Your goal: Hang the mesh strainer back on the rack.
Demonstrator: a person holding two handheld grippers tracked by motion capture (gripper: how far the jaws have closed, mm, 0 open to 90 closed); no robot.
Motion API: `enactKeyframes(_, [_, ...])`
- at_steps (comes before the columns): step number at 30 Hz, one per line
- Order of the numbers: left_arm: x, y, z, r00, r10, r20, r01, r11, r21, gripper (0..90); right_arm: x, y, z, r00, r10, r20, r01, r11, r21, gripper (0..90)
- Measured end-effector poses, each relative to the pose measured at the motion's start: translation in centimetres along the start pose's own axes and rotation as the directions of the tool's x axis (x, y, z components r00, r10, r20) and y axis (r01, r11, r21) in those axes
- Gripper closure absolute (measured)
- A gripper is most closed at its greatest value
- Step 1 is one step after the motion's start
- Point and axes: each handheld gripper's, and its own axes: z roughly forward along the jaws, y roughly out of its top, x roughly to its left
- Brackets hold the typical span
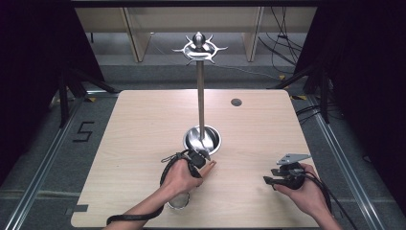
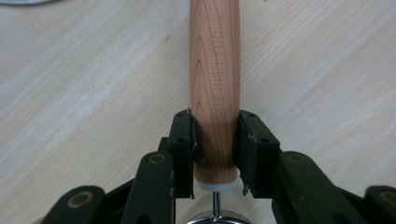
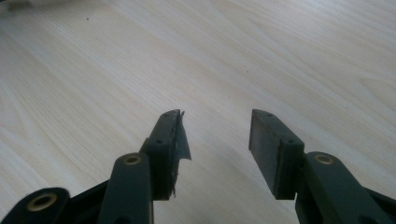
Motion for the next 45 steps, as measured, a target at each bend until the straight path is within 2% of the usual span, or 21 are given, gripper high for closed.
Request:
enactKeyframes(6, [0.7, -1.2, -1.3, 0.9992, 0.001, 0.040, 0.004, 0.9917, -0.129, 67.9, -0.1, 0.0, -0.1, 0.9999, -0.013, 0.006, 0.013, 1.000, 0.004, 54.5])
enactKeyframes(10, [1.1, -1.9, -2.4, 0.9992, 0.022, 0.034, -0.014, 0.9764, -0.216, 67.9, -0.1, 0.1, -0.1, 0.9999, -0.013, 0.007, 0.013, 1.000, -0.005, 54.5])
enactKeyframes(13, [1.4, -2.4, -3.2, 0.9991, 0.017, 0.039, -0.005, 0.9566, -0.291, 67.9, -0.2, 0.0, -0.1, 0.9998, -0.019, 0.009, 0.019, 1.000, -0.006, 54.5])
enactKeyframes(14, [1.4, -2.4, -3.2, 0.9991, 0.017, 0.039, -0.005, 0.9566, -0.291, 67.9, -0.2, 0.0, -0.1, 0.9997, -0.023, 0.010, 0.023, 1.000, -0.004, 54.5])
enactKeyframes(16, [1.6, -2.8, -3.6, 0.9982, 0.013, 0.058, 0.009, 0.9262, -0.377, 67.9, -0.1, 0.0, -0.1, 0.9999, -0.007, 0.015, 0.008, 1.000, -0.017, 54.4])
enactKeyframes(20, [1.7, -3.2, -4.1, 0.9985, 0.007, 0.055, 0.018, 0.8935, -0.449, 67.9, -0.1, 0.0, -0.1, 0.9999, 0.010, 0.010, -0.009, 1.000, -0.026, 54.3])
enactKeyframes(23, [1.9, -3.3, -4.4, 0.9985, 0.021, 0.050, 0.004, 0.8894, -0.457, 67.9, -0.2, -0.1, 0.0, 0.9997, -0.008, 0.022, 0.009, 0.999, -0.038, 54.2])
enactKeyframes(25, [1.9, -3.5, -4.7, 0.9977, 0.018, 0.065, 0.016, 0.8732, -0.487, 67.9, -0.2, -0.1, 0.0, 0.9998, -0.006, 0.020, 0.007, 0.999, -0.037, 54.0])
enactKeyframes(26, [1.9, -3.5, -4.7, 0.9977, 0.018, 0.065, 0.016, 0.8732, -0.487, 67.9, -0.2, -0.1, 0.0, 0.9998, -0.006, 0.020, 0.007, 0.999, -0.037, 54.0])
enactKeyframes(27, [1.9, -3.7, -4.7, 0.9984, 0.011, 0.055, 0.020, 0.8410, -0.541, 67.9, -0.2, -0.1, 0.0, 0.9998, -0.001, 0.018, 0.002, 0.999, -0.035, 53.9])
enactKeyframes(29, [1.9, -3.8, -4.8, 0.9985, 0.006, 0.054, 0.024, 0.8344, -0.551, 67.9, -0.2, 0.0, -0.2, 0.9999, -0.006, 0.013, 0.006, 1.000, -0.018, 53.8])
enactKeyframes(33, [2.0, -4.1, -5.1, 0.9987, 0.005, 0.050, 0.026, 0.7976, -0.603, 67.9, -0.1, 0.1, -0.4, 0.9998, 0.021, 0.005, -0.021, 1.000, 0.000, 53.6])
enactKeyframes(34, [2.0, -4.1, -5.1, 0.9987, 0.005, 0.050, 0.026, 0.7976, -0.603, 67.9, -0.1, 0.1, -0.4, 0.9998, 0.021, 0.005, -0.021, 1.000, 0.000, 53.6])
enactKeyframes(37, [1.8, -4.2, -5.6, 0.9993, -0.002, 0.038, 0.026, 0.7637, -0.645, 67.9, -0.3, 0.0, -0.3, 0.9999, -0.001, 0.011, 0.002, 1.000, -0.019, 53.5])
enactKeyframes(38, [1.7, -4.2, -5.7, 0.9993, -0.006, 0.036, 0.028, 0.7570, -0.653, 67.9, -0.3, -0.1, 0.0, 0.9997, 0.005, 0.022, -0.004, 0.998, -0.060, 53.5])
enactKeyframes(39, [1.7, -4.2, -5.7, 0.9993, -0.006, 0.036, 0.028, 0.7570, -0.653, 67.9, -0.3, -0.1, 0.0, 0.9998, 0.004, 0.021, -0.002, 0.999, -0.054, 53.4])
enactKeyframes(40, [1.7, -4.2, -5.9, 0.9994, -0.007, 0.034, 0.028, 0.7490, -0.662, 67.9, -0.4, 0.0, -0.3, 0.9999, -0.003, 0.014, 0.003, 1.000, -0.017, 53.3])
enactKeyframes(41, [1.7, -4.2, -6.2, 0.9987, -0.012, 0.050, 0.043, 0.7232, -0.689, 67.9, -0.4, -0.1, -0.2, 0.9998, -0.009, 0.020, 0.010, 0.999, -0.033, 53.2])
enactKeyframes(42, [1.8, -4.2, -6.5, 0.9995, -0.004, 0.031, 0.025, 0.7283, -0.685, 67.9, -0.2, -0.1, -0.1, 0.9998, 0.003, 0.021, -0.003, 0.999, -0.035, 53.1])
enactKeyframes(44, [1.9, -4.3, -6.7, 0.9993, -0.014, 0.034, 0.034, 0.7061, -0.707, 67.9, -0.3, -0.1, -0.1, 0.9997, 0.000, 0.025, 0.001, 0.999, -0.047, 53.0])
enactKeyframes(45, [1.9, -4.3, -6.9, 0.9993, -0.022, 0.031, 0.037, 0.7004, -0.713, 67.9, -0.3, -0.1, -0.1, 0.9997, -0.004, 0.024, 0.005, 0.999, -0.043, 53.0])
